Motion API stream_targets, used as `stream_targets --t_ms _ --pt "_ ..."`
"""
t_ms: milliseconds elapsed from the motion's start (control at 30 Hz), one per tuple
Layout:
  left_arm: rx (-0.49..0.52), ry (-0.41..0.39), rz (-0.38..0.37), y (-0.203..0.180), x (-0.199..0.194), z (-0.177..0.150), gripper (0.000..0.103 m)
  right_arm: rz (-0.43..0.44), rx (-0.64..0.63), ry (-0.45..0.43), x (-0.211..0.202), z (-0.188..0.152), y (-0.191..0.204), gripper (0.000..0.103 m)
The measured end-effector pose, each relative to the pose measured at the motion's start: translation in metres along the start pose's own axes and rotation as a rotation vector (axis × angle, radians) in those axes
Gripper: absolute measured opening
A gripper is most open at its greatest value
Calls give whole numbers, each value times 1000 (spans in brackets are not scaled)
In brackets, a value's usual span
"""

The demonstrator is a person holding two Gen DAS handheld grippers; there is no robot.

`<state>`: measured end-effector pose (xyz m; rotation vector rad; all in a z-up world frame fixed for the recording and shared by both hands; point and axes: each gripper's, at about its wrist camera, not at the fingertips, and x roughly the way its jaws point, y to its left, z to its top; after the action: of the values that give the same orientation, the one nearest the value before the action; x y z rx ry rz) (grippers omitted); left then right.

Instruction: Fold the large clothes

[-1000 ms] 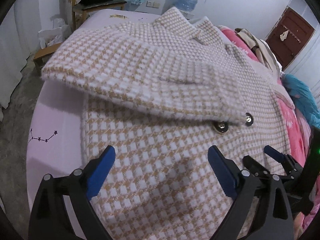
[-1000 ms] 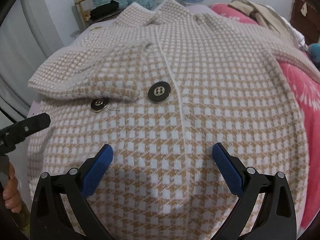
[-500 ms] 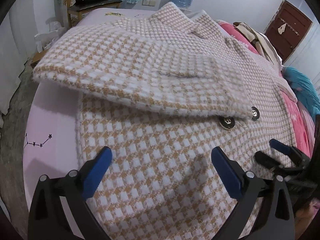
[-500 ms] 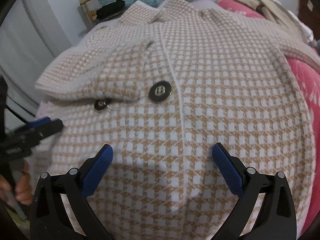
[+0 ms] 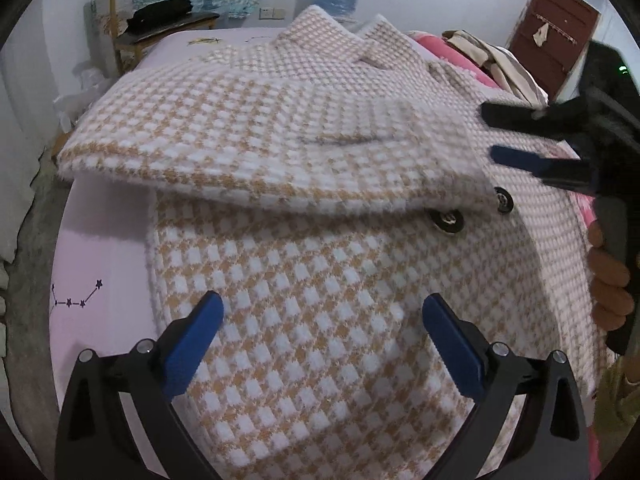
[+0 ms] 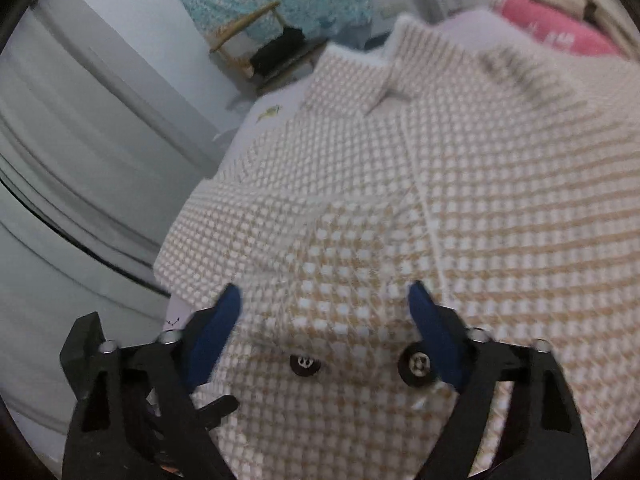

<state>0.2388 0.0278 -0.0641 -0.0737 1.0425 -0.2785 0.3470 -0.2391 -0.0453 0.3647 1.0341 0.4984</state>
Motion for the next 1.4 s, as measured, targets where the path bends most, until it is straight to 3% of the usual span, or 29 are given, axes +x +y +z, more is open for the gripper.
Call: stream_targets --t_ms 100,233,367,433,533,667,833,967,1167,1233,1267,1300,1400 --pt "-75 -16 -34 7 -2 2 98 -9 16 53 15 -7 -4 49" --pt "-151 -38 -113 20 -6 3 98 -24 -8 62 19 -16 2 41" --pt "-224 -53 -207 35 -10 2 98 -44 -10 69 21 -18 -1 13" --pt "-220 -47 -209 35 -12 3 98 -30 -6 60 12 -15 0 10" --pt "-197 -56 -149 31 -15 5 98 -38 -64 3 -8 0 17 7" --pt "-138 -63 -67 24 -16 8 98 -76 -181 -142 -51 36 52 6" --pt "-158 -44 -68 28 -11 5 98 -200 -240 -295 -95 72 54 6" --pt "-160 -41 -81 29 -12 4 98 -316 -217 -305 -98 88 22 6" --pt "-153 -39 -76 29 -13 2 98 -402 -178 -219 -64 97 -26 6" --pt "-150 -41 -73 29 -14 1 98 -427 -172 -192 -52 96 -37 12" --pt "-145 -42 -71 28 -14 1 98 -449 -151 -170 -44 94 -48 18" --pt "-138 -42 -67 27 -14 0 98 -458 -132 -161 -43 95 -57 32" --pt "-120 -43 -59 23 -13 -2 98 -439 -62 -194 -52 90 -76 44"
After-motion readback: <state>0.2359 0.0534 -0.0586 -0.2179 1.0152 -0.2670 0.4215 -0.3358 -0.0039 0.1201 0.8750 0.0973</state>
